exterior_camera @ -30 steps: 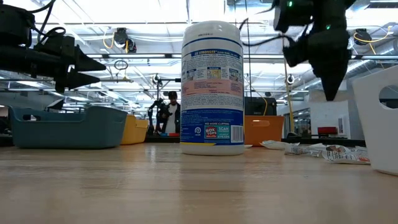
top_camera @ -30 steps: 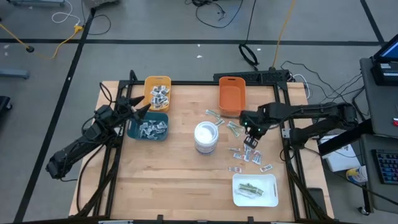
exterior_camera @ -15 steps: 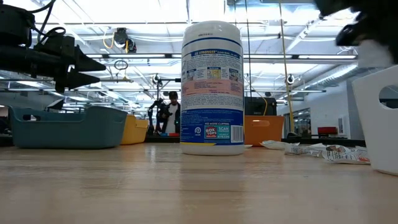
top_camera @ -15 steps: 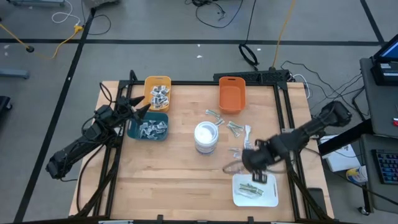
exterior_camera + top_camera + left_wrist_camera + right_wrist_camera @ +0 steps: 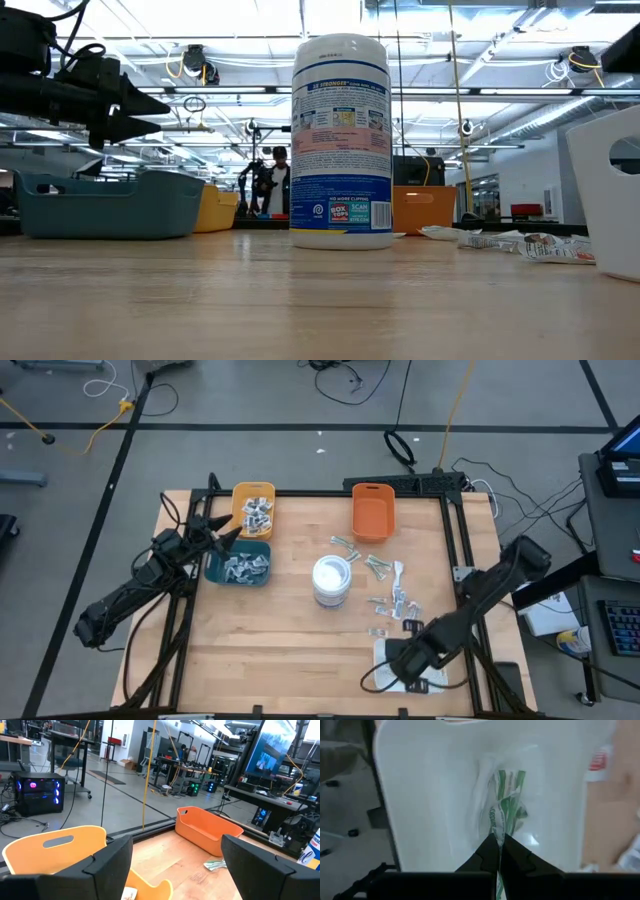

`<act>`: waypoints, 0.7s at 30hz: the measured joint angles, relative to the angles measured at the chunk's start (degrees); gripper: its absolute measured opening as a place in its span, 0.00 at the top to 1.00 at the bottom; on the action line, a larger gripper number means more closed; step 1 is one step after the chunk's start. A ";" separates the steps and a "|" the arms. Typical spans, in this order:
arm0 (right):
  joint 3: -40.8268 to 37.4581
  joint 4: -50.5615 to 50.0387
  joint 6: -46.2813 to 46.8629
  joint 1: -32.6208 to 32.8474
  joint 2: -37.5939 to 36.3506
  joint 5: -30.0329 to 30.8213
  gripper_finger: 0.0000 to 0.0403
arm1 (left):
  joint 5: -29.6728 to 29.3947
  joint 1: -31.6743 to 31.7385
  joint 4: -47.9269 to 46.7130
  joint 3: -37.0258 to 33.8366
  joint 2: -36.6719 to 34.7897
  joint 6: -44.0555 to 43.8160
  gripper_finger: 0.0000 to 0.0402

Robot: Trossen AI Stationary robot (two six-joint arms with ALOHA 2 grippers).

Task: Pick & Place First Aid Supplies
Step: Put the green bandage into the white bin

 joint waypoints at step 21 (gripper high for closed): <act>-0.04 2.68 0.28 0.25 3.02 0.07 0.63 | 0.00 0.01 0.00 0.00 0.00 0.00 0.24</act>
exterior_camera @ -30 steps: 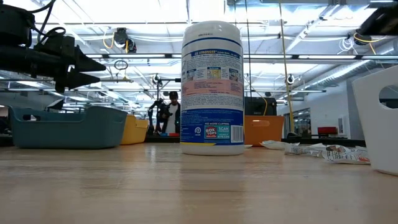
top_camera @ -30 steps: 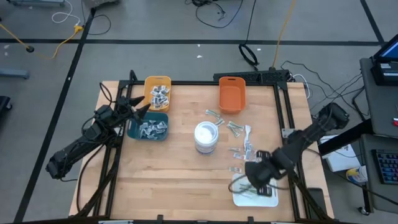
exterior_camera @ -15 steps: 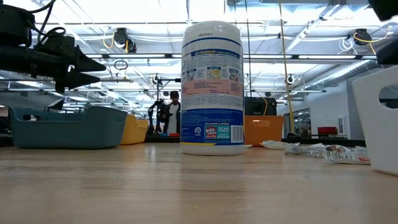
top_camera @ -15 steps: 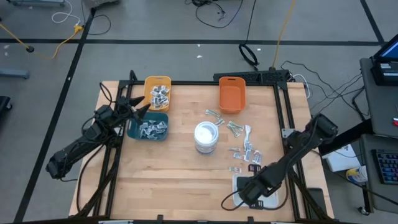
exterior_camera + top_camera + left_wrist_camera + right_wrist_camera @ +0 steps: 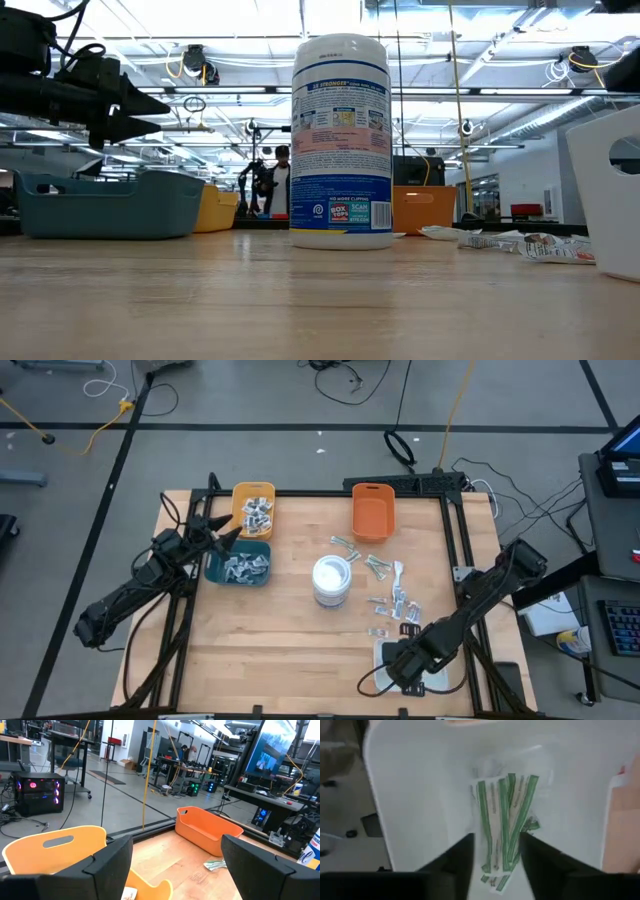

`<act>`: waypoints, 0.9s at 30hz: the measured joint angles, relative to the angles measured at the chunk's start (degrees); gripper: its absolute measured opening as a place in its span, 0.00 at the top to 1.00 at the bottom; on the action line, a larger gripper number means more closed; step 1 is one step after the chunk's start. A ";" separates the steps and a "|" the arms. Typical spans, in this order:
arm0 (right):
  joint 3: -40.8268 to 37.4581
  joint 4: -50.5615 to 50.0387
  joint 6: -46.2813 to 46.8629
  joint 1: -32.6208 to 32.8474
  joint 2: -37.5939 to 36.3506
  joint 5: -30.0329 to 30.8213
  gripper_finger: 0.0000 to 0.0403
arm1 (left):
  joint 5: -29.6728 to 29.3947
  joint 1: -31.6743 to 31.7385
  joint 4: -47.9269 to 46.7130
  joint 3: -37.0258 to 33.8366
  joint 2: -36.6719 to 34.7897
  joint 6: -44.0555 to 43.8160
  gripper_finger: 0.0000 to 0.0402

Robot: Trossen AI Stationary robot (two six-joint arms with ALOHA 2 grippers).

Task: Pick & Place First Aid Supplies
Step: Put the green bandage into the white bin

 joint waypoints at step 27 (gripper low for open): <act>-0.07 -12.05 14.47 -14.08 -15.10 14.88 0.32 | 0.00 -0.01 0.00 0.00 -0.02 0.00 0.24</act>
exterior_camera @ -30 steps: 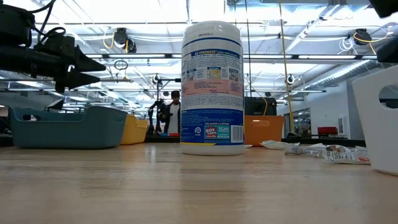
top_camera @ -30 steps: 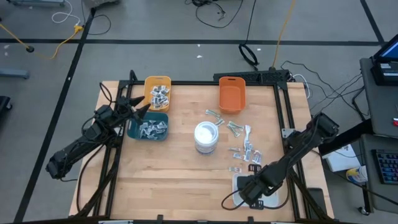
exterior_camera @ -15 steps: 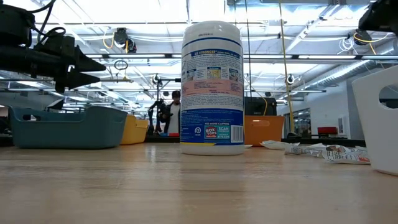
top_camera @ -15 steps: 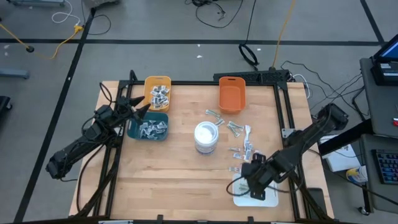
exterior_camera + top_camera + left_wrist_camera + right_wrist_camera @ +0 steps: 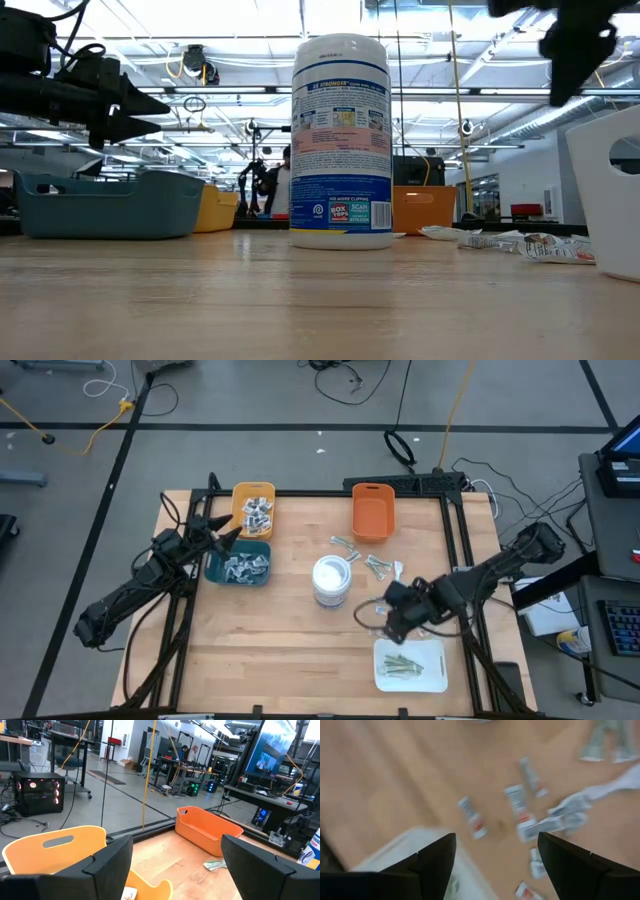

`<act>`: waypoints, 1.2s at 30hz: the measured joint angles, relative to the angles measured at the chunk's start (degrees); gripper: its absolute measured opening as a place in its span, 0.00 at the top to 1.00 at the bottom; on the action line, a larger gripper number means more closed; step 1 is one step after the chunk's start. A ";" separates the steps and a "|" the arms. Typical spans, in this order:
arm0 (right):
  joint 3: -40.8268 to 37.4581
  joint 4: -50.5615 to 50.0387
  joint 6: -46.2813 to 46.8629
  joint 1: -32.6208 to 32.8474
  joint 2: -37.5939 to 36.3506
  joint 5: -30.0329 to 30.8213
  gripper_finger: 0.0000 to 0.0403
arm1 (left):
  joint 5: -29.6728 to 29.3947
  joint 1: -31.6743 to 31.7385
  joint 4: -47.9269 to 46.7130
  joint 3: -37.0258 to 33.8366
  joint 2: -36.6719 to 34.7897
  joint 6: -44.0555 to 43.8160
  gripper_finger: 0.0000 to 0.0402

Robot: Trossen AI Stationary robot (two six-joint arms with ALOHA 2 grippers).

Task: Pick & Place First Aid Supplies
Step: Put the green bandage into the white bin

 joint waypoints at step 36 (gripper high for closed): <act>-16.03 8.73 23.09 -35.39 6.11 -0.46 0.32 | 0.00 0.01 0.00 -0.01 0.01 0.00 0.24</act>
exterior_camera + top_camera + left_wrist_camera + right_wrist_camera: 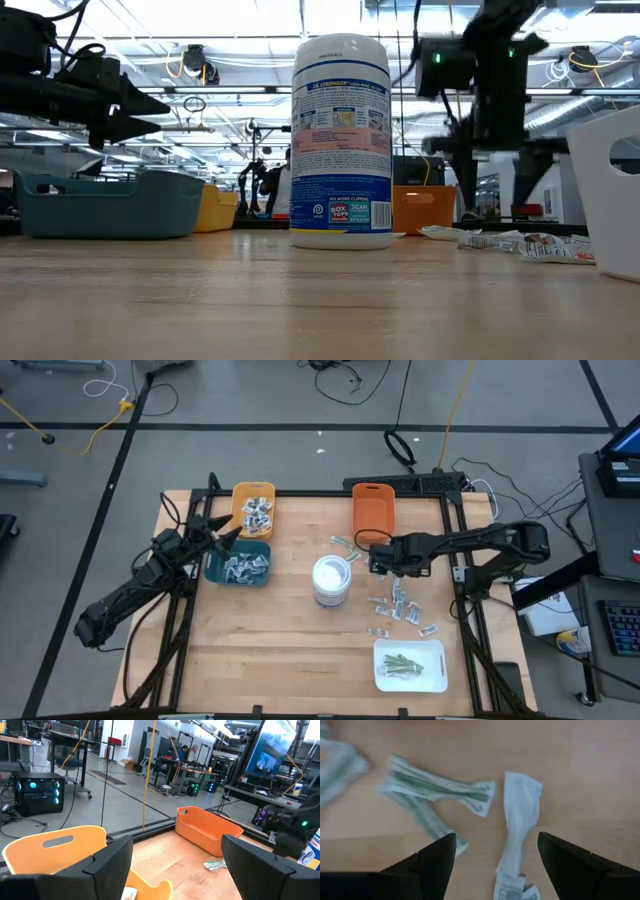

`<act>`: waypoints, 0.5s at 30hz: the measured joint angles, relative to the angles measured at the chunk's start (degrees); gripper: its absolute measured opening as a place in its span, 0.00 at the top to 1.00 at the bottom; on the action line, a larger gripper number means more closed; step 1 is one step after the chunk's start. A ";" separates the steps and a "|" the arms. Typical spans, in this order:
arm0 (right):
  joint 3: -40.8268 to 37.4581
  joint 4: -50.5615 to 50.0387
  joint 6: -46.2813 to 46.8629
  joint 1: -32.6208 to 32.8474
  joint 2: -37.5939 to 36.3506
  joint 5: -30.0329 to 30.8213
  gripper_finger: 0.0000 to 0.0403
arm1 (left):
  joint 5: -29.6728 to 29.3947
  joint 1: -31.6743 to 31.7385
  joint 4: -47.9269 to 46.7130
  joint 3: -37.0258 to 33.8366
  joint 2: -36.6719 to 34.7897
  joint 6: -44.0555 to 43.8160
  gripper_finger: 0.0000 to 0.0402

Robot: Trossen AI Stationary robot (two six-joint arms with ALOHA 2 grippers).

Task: Pick & Place First Aid Supplies
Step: Put the green bandage into the white bin

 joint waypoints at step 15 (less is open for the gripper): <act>-7.29 8.64 1.38 -3.10 1.44 -5.88 0.59 | 0.00 0.00 0.00 0.00 0.00 0.00 0.24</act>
